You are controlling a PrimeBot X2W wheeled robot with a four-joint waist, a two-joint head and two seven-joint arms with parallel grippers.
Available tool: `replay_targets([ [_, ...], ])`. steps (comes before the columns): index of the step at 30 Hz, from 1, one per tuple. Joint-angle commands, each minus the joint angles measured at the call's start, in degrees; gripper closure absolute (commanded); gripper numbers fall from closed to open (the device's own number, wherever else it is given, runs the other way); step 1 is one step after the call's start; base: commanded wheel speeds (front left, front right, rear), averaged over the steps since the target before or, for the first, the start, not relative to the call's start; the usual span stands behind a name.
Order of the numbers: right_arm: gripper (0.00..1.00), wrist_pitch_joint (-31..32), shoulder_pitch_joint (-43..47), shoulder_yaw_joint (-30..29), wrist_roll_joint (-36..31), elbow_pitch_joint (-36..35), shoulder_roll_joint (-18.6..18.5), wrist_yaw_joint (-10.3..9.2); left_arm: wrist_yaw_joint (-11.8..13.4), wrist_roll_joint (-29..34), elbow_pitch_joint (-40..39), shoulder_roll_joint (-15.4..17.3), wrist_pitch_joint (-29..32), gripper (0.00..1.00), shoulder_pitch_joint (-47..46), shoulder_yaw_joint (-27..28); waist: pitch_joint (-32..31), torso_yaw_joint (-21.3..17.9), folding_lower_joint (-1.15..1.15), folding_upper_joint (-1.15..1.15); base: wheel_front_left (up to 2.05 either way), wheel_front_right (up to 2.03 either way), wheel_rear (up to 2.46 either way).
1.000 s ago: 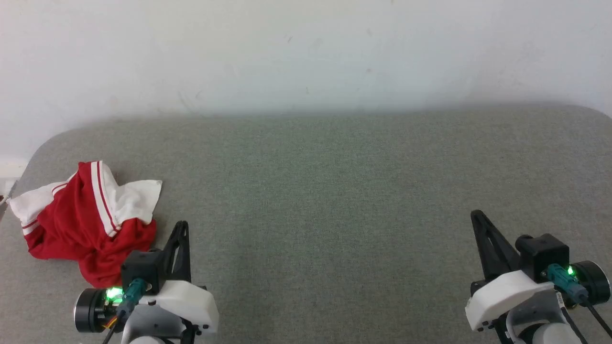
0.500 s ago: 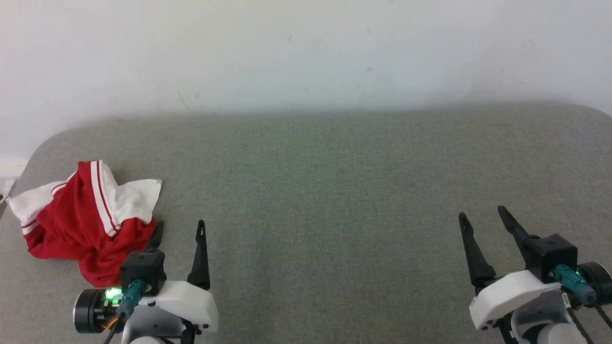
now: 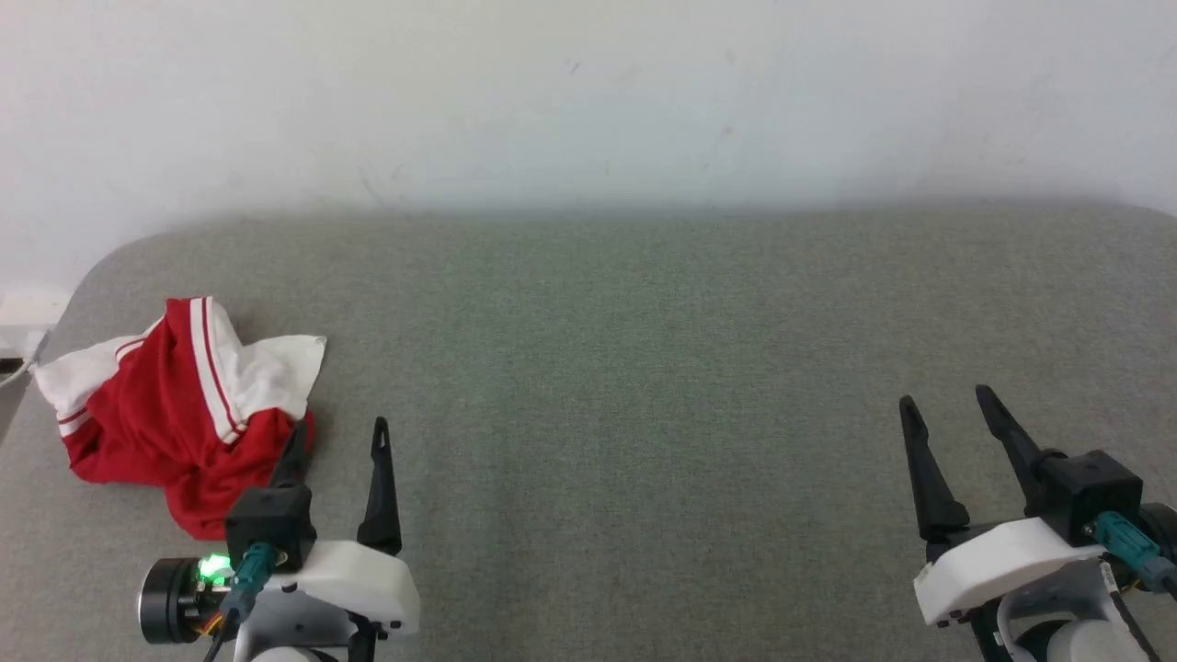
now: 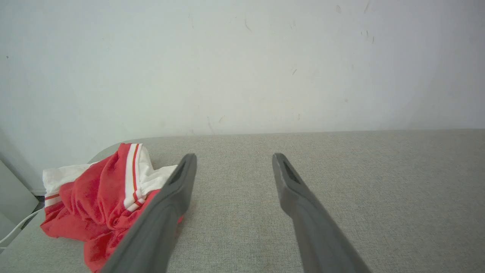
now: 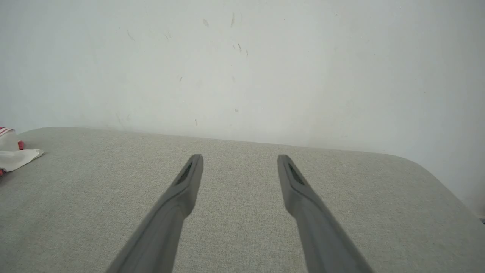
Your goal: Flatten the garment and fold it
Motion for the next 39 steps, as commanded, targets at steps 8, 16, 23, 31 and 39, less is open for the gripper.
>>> replay_targets([
  [8, 0.0, -1.35, 0.32, -0.86, 1.61, -0.92, 0.08, -0.01, 1.47, -0.78, -0.33, -0.09, -1.53, 0.0, -0.41, -0.33, 0.28, 2.67, 0.0, 0.0, 0.0, 0.0, 0.0],
  [16, 0.0, -2.31, 0.54, -1.45, 2.6, -1.45, 0.1, -0.02, 2.38, -1.11, -0.47, -0.11, -2.49, 0.0, -0.34, -0.34, 0.29, 5.96, 0.0, 0.0, 0.0, 0.0, 0.0],
  [23, 0.0, -3.14, 0.81, -1.75, 3.32, -1.76, 0.11, -0.02, 3.06, -1.35, -0.68, -0.12, -3.33, 0.0, -0.3, -0.12, 0.36, 8.99, 0.0, 0.0, 0.0, 0.0, 0.0],
  [31, 0.0, -4.1, 1.19, -2.08, 4.14, -2.09, 0.13, -0.02, 3.76, -1.52, -0.9, -0.15, -4.29, 0.0, -0.19, 0.24, 0.31, 12.59, 0.0, 0.0, 0.0, 0.0, 0.0],
  [39, 0.0, -5.06, 1.39, -2.29, 4.8, -2.46, 0.15, -0.03, 4.69, -1.96, -1.15, -0.17, -5.25, 0.0, -0.03, 0.46, 0.43, 16.03, 0.0, 0.0, 0.0, 0.0, 0.0],
])
